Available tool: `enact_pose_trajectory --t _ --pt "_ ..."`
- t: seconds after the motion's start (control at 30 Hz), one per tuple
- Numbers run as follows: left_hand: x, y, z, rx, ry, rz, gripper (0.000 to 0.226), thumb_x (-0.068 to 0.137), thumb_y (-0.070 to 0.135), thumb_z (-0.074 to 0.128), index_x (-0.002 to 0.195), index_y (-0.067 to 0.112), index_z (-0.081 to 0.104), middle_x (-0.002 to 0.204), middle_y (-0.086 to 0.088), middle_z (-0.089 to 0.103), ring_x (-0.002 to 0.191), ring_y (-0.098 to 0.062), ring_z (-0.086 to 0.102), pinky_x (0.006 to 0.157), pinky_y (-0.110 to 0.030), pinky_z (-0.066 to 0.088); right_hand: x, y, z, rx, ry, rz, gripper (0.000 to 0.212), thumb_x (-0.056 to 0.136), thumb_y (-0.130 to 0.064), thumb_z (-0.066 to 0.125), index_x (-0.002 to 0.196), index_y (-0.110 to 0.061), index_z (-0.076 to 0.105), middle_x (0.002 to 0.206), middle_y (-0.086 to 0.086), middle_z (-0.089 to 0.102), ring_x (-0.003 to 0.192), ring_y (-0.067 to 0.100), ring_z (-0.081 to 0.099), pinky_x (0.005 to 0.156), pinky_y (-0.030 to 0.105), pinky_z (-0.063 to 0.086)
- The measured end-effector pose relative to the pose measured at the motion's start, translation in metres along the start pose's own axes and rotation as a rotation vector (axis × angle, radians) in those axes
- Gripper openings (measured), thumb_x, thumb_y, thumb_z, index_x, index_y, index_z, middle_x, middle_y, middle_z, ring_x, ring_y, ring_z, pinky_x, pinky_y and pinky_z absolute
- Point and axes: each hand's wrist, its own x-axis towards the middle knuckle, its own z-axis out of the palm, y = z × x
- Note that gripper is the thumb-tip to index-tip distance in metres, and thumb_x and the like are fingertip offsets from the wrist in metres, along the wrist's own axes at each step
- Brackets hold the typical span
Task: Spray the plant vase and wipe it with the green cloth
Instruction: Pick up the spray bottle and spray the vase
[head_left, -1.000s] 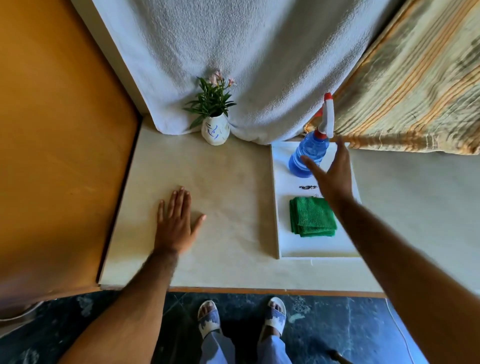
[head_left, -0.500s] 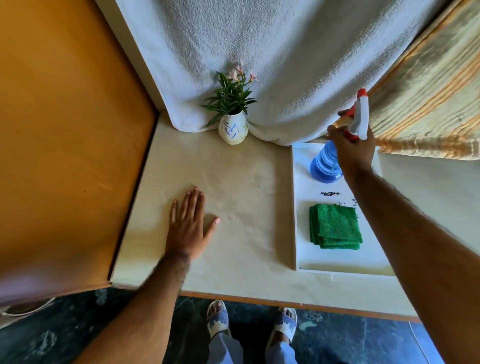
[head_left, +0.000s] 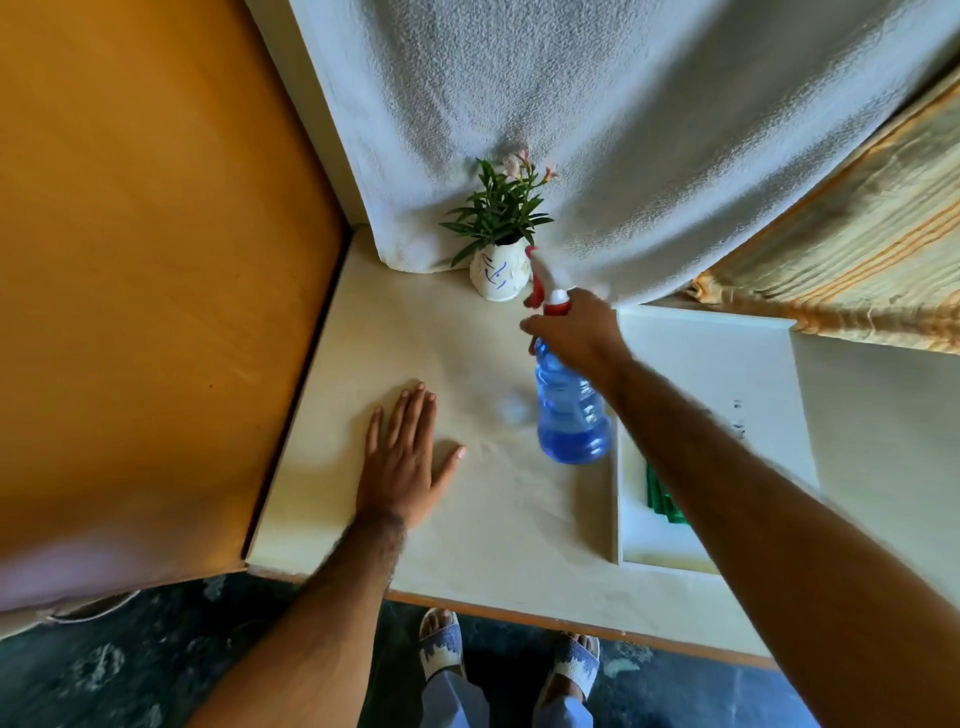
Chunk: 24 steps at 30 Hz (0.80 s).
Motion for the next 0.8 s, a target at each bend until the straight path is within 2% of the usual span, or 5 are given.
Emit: enact_pose_trajectory --t 0.17,0.33,0.43,0.63,0.8 --pt "0.000 -0.003 0.000 -0.004 0.043 0.007 0.085 0.100 0.067 0.036 0.164 0.011 0.027 0.173 -0.012 0.027 0.160 -0.030 0.027 0.127 -0.058 0.030 0.009 -0.002 0.039 -0.031 0.005 0.056 0.018 0.072 -0.037 0.077 0.078 -0.022 0.070 0.047 -0.008 0.070 0.045 -0.002 0.066 0.053 0.021 0.048" --pt "-0.001 -0.003 0.000 -0.013 0.044 0.004 0.085 0.100 0.066 0.036 0.164 0.011 0.028 0.173 -0.011 0.027 0.160 -0.030 0.027 0.127 -0.058 0.030 0.021 -0.009 0.048 -0.136 0.039 0.131 0.040 0.073 -0.057 0.074 0.060 -0.021 0.060 0.035 -0.013 0.060 0.045 0.002 0.059 0.053 0.025 0.043" --pt "-0.001 -0.003 0.000 -0.014 0.039 0.000 0.085 0.100 0.066 0.037 0.164 0.011 0.028 0.173 -0.011 0.026 0.160 -0.030 0.026 0.128 -0.058 0.029 0.024 -0.010 0.050 -0.145 0.054 0.160 0.039 0.074 -0.057 0.073 0.062 -0.021 0.062 0.032 -0.022 0.056 0.033 -0.005 0.055 0.050 0.022 0.042" --pt "0.000 -0.003 0.000 -0.020 0.040 0.000 0.084 0.101 0.066 0.037 0.164 0.011 0.028 0.173 -0.011 0.027 0.160 -0.029 0.026 0.127 -0.058 0.030 0.031 -0.003 0.047 -0.080 0.018 0.196 0.036 0.072 -0.051 0.077 0.063 -0.017 0.066 0.046 -0.007 0.070 0.050 0.011 0.073 0.071 0.036 0.065" --pt "0.000 -0.006 0.000 -0.030 0.029 -0.005 0.085 0.101 0.067 0.036 0.165 0.013 0.025 0.174 -0.010 0.025 0.161 -0.028 0.024 0.128 -0.057 0.028 0.027 -0.004 0.044 -0.039 0.006 0.225 0.020 0.071 -0.036 0.076 0.074 -0.019 0.067 0.047 -0.007 0.071 0.049 0.008 0.072 0.063 0.029 0.062"
